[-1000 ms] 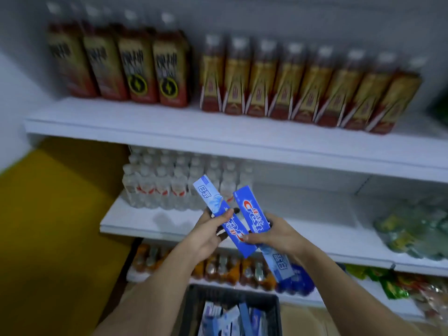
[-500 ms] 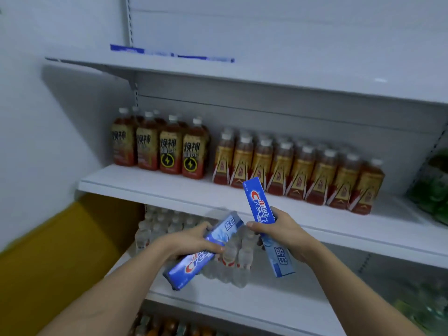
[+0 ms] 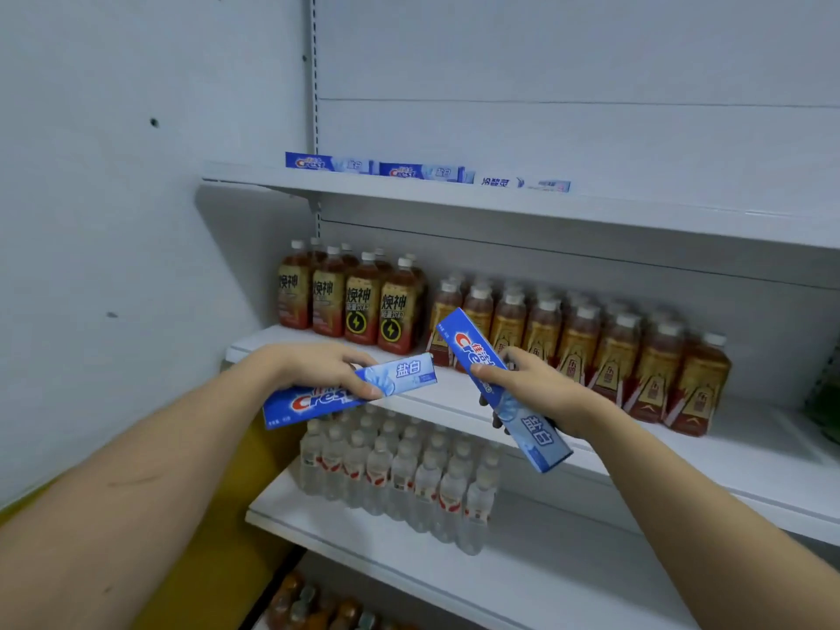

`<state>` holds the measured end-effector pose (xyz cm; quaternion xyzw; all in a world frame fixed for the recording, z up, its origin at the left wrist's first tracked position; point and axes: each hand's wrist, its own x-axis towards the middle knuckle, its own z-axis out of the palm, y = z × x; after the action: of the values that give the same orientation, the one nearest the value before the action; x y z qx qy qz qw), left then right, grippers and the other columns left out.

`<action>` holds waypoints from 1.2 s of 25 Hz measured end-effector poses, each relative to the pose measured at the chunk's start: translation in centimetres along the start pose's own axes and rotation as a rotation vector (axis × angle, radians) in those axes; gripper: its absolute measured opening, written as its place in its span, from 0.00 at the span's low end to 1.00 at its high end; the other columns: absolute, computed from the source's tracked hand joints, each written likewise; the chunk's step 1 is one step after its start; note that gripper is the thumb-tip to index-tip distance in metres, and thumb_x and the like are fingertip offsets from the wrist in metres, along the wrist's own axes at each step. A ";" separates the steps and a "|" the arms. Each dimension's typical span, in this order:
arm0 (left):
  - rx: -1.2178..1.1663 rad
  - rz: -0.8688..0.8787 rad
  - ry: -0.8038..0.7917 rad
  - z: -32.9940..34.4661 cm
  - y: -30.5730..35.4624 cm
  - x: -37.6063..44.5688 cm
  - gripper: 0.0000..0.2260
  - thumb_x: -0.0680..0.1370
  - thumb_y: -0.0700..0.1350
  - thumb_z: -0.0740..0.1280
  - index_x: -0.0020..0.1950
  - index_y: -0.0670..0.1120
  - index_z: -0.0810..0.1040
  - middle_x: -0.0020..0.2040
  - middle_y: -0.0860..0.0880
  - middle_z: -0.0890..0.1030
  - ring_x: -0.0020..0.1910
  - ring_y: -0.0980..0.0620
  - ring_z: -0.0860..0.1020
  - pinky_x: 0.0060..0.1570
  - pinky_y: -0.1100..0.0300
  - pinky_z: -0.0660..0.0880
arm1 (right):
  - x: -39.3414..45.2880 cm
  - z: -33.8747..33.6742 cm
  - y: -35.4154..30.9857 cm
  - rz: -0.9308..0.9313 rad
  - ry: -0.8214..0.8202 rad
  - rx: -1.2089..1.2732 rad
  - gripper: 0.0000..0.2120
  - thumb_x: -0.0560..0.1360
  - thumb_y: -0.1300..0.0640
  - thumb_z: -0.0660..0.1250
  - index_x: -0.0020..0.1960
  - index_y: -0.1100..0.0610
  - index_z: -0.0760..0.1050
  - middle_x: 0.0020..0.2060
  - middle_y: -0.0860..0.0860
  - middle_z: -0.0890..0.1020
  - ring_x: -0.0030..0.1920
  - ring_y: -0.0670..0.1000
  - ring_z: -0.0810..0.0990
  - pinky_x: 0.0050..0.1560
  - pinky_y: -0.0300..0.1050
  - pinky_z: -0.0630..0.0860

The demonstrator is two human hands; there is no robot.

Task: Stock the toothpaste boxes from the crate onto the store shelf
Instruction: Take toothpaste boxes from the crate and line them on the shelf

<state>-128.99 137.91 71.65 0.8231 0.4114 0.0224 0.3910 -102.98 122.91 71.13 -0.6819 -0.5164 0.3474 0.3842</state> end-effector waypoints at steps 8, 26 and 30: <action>0.101 0.089 0.170 -9.7 3.0 -5.9 0.19 0.72 0.57 0.74 0.59 0.53 0.76 0.50 0.46 0.85 0.41 0.45 0.85 0.45 0.49 0.83 | 0.2 -0.2 -9.1 -0.151 0.111 -0.200 0.21 0.74 0.43 0.71 0.54 0.59 0.72 0.44 0.57 0.85 0.31 0.50 0.83 0.32 0.42 0.79; 0.232 0.327 0.485 -28.8 3.8 -1.3 0.17 0.73 0.56 0.73 0.59 0.54 0.75 0.52 0.50 0.82 0.39 0.47 0.86 0.40 0.57 0.80 | 11.1 -3.2 -25.8 -0.247 0.330 -0.534 0.12 0.74 0.49 0.69 0.53 0.56 0.77 0.45 0.55 0.85 0.41 0.56 0.85 0.46 0.51 0.82; 0.300 0.327 0.522 -31.7 5.5 1.8 0.18 0.74 0.55 0.72 0.61 0.54 0.74 0.52 0.51 0.82 0.38 0.49 0.85 0.39 0.59 0.79 | 15.1 -6.0 -27.7 -0.284 0.357 -0.638 0.16 0.72 0.47 0.72 0.56 0.52 0.75 0.47 0.52 0.84 0.42 0.53 0.84 0.41 0.46 0.80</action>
<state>-135.54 157.05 96.80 0.8931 0.3586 0.2337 0.1382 -106.47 141.35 97.25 -0.7385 -0.6127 -0.0113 0.2812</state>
